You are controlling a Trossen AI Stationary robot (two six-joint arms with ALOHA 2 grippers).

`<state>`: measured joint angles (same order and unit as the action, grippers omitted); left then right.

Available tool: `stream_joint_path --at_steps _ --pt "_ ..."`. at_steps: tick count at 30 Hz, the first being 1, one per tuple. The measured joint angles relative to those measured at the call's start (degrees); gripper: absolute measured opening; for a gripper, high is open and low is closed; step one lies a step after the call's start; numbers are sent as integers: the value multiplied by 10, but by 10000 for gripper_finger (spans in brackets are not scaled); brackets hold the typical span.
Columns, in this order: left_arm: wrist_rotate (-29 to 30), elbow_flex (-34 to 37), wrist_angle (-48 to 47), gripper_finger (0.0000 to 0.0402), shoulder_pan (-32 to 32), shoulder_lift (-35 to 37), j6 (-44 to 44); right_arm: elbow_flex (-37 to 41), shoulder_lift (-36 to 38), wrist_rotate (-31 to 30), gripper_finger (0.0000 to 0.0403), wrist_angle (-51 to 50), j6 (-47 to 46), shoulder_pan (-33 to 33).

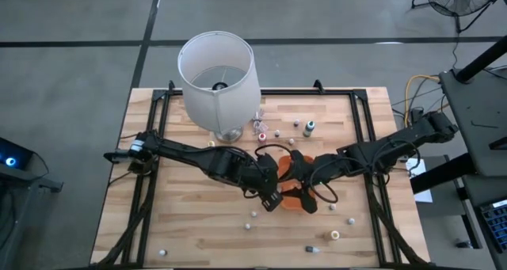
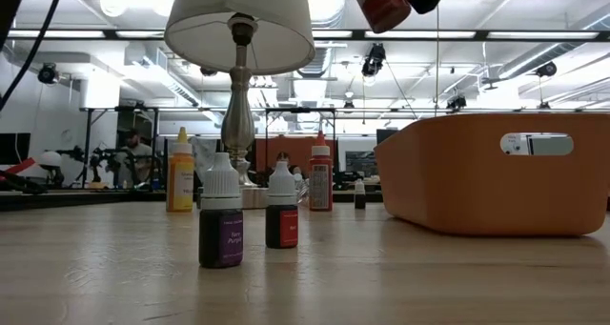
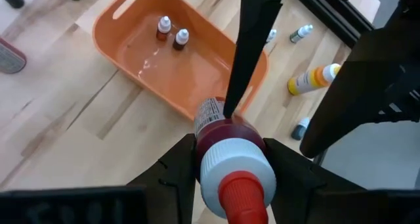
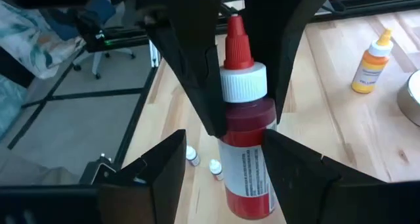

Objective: Pick & Place food coloring
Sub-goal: Put the big food coloring bottle into the orange bin

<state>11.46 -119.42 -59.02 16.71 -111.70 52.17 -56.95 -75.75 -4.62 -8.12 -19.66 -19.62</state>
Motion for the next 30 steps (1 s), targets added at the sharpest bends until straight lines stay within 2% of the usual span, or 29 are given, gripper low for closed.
stream_joint_path --at_steps 15,24,30 --pt "15 -11 10 120 0 5 -1 0 66 -45 195 -76 4 0" --pt "17 -11 25 120 0 5 -2 0 61 -57 233 -67 6 0" --pt "48 -11 44 120 -1 5 -10 0 62 -58 251 -63 6 0"
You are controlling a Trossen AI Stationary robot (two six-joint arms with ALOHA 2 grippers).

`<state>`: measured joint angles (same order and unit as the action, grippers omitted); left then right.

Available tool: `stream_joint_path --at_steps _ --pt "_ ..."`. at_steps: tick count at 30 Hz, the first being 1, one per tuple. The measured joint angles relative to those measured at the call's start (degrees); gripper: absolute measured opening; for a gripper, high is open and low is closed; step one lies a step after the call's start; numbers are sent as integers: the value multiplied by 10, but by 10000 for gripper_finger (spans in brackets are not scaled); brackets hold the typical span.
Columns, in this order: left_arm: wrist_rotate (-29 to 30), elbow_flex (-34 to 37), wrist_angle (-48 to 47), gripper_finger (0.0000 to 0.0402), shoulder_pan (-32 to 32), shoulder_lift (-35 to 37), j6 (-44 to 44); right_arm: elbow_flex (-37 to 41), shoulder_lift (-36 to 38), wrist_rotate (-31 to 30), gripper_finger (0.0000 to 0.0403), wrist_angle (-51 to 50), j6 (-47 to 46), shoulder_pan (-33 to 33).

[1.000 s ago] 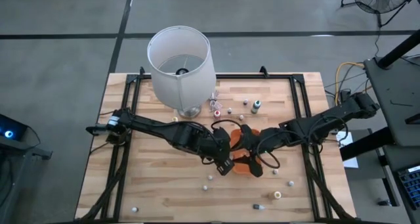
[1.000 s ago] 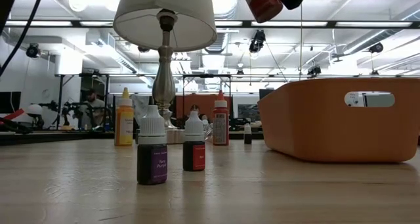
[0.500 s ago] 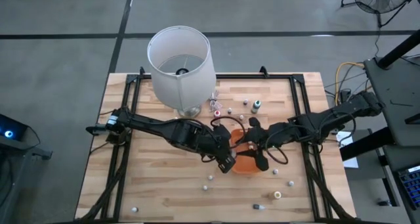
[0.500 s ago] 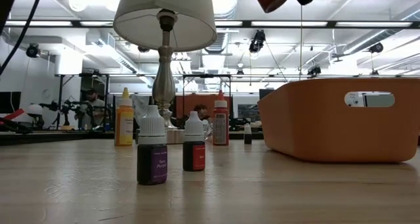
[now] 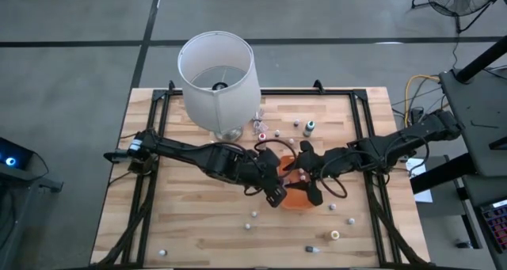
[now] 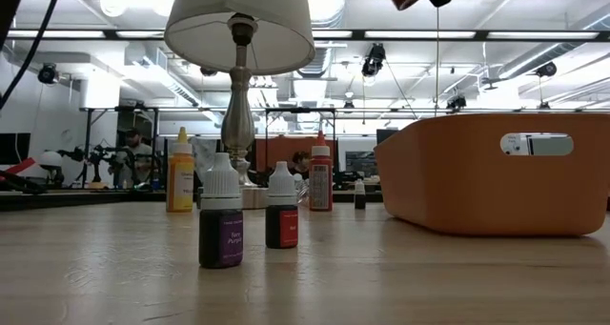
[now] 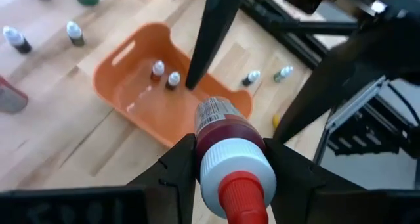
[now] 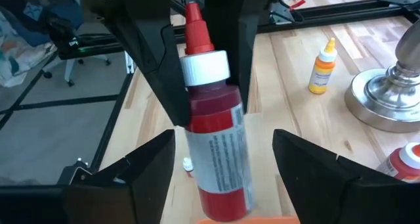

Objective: Pick & Place food coloring
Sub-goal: Put the big food coloring bottle into the orange bin

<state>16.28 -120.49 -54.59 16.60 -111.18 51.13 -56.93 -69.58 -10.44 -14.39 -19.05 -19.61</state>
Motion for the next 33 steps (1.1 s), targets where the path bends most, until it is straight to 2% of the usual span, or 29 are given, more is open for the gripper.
stream_joint_path --at_steps 16,20,26,33 --pt "20 0 54 120 -3 0 -10 0 0 0 228 0 0 0" --pt "20 0 52 120 -4 0 -10 0 0 0 204 0 -3 0" --pt "16 0 51 121 -5 0 -11 0 0 2 145 0 -1 0" --pt "-20 0 36 158 -11 0 -8 0 0 1 101 -6 -11 0"
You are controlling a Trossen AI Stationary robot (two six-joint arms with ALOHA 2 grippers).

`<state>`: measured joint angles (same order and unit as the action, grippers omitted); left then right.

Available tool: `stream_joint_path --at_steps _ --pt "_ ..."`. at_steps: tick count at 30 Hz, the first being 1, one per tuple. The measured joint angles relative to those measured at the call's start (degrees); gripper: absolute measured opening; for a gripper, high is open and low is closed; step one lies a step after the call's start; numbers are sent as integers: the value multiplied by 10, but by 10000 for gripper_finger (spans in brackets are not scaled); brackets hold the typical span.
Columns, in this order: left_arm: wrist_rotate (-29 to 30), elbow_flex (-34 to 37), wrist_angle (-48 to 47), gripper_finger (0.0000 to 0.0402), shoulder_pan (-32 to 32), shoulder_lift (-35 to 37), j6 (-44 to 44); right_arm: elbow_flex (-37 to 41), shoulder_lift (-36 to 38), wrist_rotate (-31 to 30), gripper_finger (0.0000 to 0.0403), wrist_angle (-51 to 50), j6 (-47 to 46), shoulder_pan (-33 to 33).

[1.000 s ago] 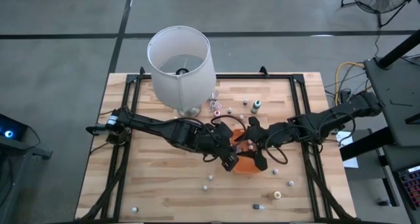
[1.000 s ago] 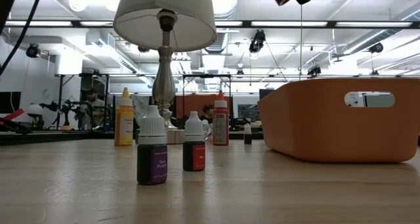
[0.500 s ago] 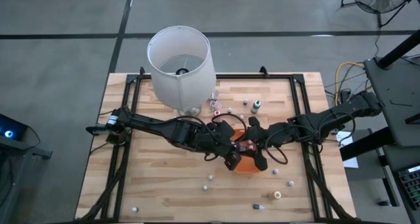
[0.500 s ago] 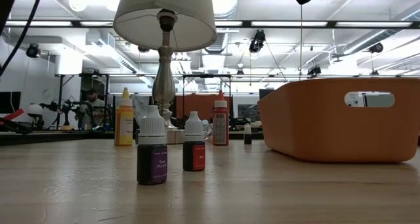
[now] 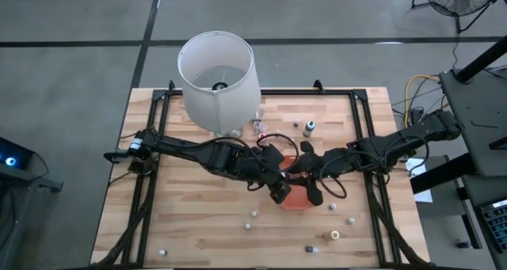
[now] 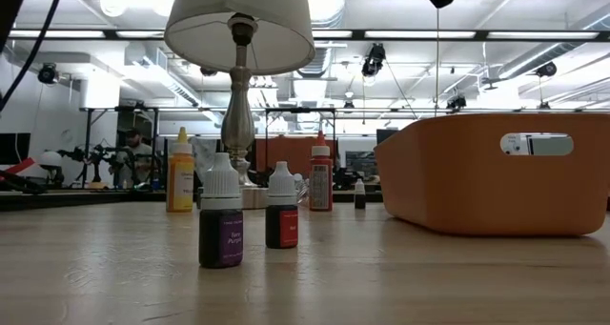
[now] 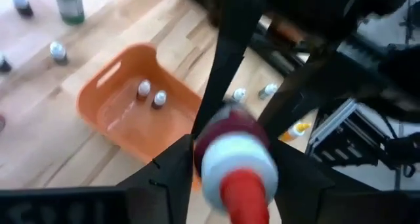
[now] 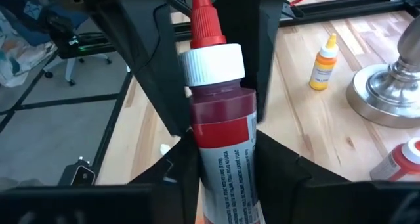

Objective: Pick & Place food coloring
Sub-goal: Put the big food coloring bottle into the orange bin

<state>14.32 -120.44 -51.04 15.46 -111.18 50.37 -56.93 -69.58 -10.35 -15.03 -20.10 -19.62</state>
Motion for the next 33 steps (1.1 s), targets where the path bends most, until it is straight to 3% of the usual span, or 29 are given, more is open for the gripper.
stream_joint_path --at_steps 8,13,23,33 --pt "-13 1 -89 237 3 13 5 9 7 -19 97 -63 -40 0" --pt "5 2 -90 261 15 28 -10 61 29 -86 96 -26 -68 -17" --pt "23 5 -90 263 23 38 -35 231 61 -200 96 169 -84 -42" --pt "23 6 -92 263 23 38 -49 361 56 -260 96 382 -50 -42"
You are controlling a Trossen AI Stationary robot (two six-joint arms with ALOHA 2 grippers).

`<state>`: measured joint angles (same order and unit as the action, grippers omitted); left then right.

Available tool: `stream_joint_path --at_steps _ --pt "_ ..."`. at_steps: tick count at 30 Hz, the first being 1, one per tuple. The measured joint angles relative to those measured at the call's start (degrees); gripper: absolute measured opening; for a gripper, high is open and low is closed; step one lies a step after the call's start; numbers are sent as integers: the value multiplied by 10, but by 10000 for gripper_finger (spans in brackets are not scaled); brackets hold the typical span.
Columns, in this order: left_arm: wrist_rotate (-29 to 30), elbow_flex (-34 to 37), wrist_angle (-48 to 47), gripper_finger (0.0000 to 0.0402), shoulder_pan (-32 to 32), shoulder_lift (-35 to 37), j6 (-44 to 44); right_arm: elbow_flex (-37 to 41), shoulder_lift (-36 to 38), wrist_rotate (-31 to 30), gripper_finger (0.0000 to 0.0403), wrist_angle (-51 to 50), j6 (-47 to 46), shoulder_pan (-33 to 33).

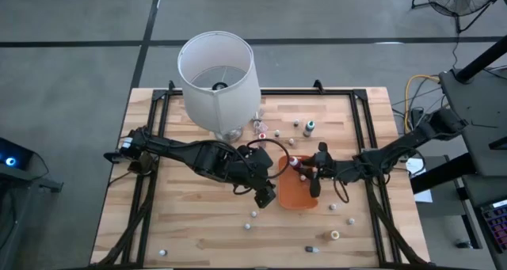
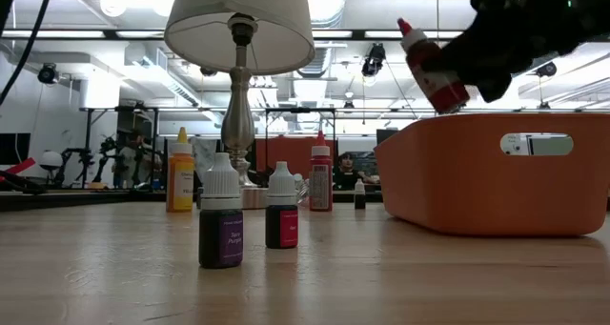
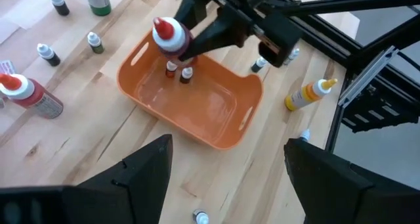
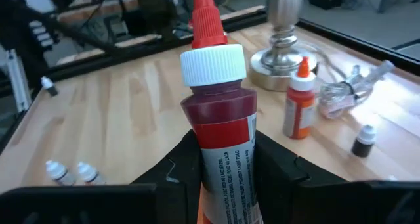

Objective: Pick & Place food coloring
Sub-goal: Put the big food coloring bottle into the orange bin

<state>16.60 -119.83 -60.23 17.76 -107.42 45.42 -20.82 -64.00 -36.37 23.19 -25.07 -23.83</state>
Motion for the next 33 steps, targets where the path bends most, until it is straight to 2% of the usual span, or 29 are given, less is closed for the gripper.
stream_joint_path --at_steps 5,10,12,18,26,33 --pt "0 0 1 263 0 0 -1 52 -30 3 96 127 20 -1" --pt "0 1 0 263 0 0 -3 73 -65 9 95 258 86 0" --pt "0 1 0 263 0 0 -3 76 -74 15 95 275 98 0" --pt "0 2 -2 263 0 0 -3 64 -127 81 95 295 111 10" --pt "9 2 2 263 0 0 5 25 -215 96 95 306 149 10" --pt "9 2 2 263 3 0 7 25 -265 95 95 374 163 20"
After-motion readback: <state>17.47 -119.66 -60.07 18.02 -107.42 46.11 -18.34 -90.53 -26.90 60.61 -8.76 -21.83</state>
